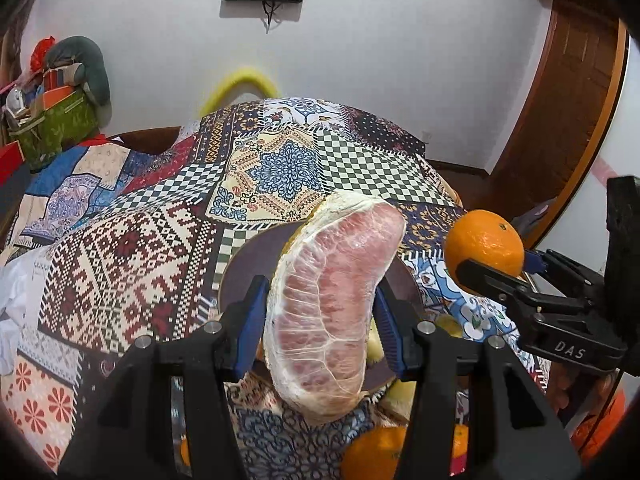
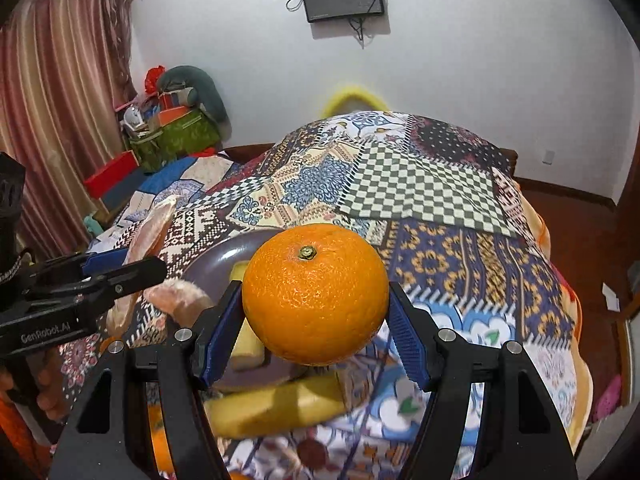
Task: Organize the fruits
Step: 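Carry the pomelo segment with the left tool while the right tool lowers the orange onto the plate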
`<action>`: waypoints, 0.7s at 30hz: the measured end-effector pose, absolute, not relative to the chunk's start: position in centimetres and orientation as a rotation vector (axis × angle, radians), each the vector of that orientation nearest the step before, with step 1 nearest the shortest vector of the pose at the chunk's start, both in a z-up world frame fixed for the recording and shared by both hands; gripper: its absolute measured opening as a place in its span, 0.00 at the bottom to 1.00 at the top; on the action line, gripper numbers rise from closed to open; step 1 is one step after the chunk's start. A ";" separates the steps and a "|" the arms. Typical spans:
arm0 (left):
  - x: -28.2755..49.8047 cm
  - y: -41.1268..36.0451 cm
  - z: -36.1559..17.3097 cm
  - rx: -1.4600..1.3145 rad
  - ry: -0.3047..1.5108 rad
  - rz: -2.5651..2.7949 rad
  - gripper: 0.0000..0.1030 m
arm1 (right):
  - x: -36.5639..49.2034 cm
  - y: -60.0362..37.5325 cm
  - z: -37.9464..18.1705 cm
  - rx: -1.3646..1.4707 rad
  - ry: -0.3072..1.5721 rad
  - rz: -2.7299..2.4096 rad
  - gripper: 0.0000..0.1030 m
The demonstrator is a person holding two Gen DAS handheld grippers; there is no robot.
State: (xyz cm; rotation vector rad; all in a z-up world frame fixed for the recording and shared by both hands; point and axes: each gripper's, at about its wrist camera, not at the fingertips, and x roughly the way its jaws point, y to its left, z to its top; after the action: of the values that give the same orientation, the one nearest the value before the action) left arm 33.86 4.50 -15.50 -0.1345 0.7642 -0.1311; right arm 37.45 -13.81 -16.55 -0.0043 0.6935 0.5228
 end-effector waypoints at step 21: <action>40.1 6.2 -19.1 -0.155 0.849 -0.094 0.49 | 44.0 -9.4 -19.2 -0.089 0.835 0.583 0.64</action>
State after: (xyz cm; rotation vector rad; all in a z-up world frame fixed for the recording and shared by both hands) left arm 40.12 6.15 -19.14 -0.1545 0.8493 -0.0944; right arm 43.97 -9.40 -19.20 -0.0889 0.8349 0.5833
